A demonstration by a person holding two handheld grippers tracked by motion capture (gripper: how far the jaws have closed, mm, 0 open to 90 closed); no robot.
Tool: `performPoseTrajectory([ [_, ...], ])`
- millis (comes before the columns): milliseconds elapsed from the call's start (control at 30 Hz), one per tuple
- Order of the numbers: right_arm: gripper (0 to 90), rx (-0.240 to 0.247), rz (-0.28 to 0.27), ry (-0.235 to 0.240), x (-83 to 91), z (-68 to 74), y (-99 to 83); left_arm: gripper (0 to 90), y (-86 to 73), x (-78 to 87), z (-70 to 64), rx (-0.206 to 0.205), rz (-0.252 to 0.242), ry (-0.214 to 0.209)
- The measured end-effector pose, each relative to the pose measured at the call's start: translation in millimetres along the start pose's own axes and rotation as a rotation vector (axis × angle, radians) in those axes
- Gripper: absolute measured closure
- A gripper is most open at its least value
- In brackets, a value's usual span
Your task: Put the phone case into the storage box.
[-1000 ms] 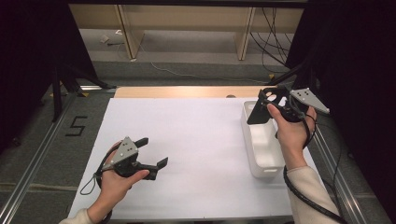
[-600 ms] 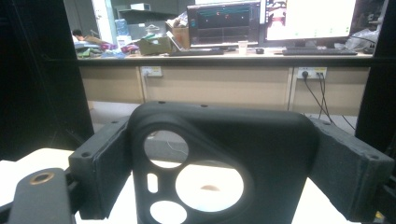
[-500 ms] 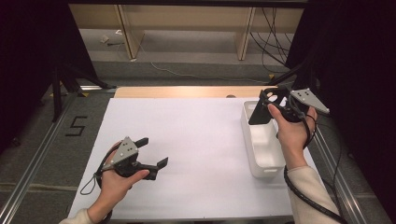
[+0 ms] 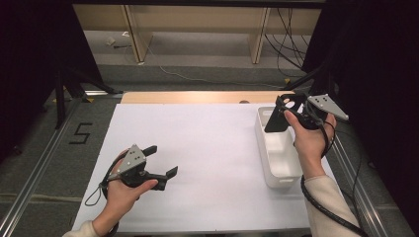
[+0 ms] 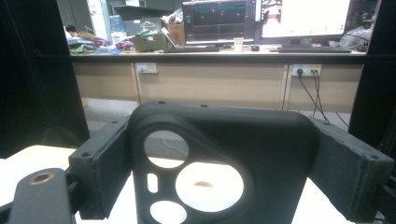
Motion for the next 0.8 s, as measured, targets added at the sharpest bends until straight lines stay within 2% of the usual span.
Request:
performPoseTrajectory([
  [500, 14.6, 0.020, 0.010, -0.001, -4.5, 0.1, -1.2, 0.0, -0.4, -0.2, 1.1, -0.002, 0.001, -0.002],
  [800, 14.6, 0.016, 0.002, -0.003, -6.1, -2.9, 1.3, 0.0, -0.9, -0.4, 1.5, 0.001, 0.002, 0.000],
])
Point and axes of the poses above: each handheld gripper's, and its own axes: x roughly backward along the jaws, y roughly out of its top, z roughly to its left, the point moved 1 cm from there along -x, roughly forward along the jaws, and after that the axes turned 6 degrees about z, right-handed, at the moved point
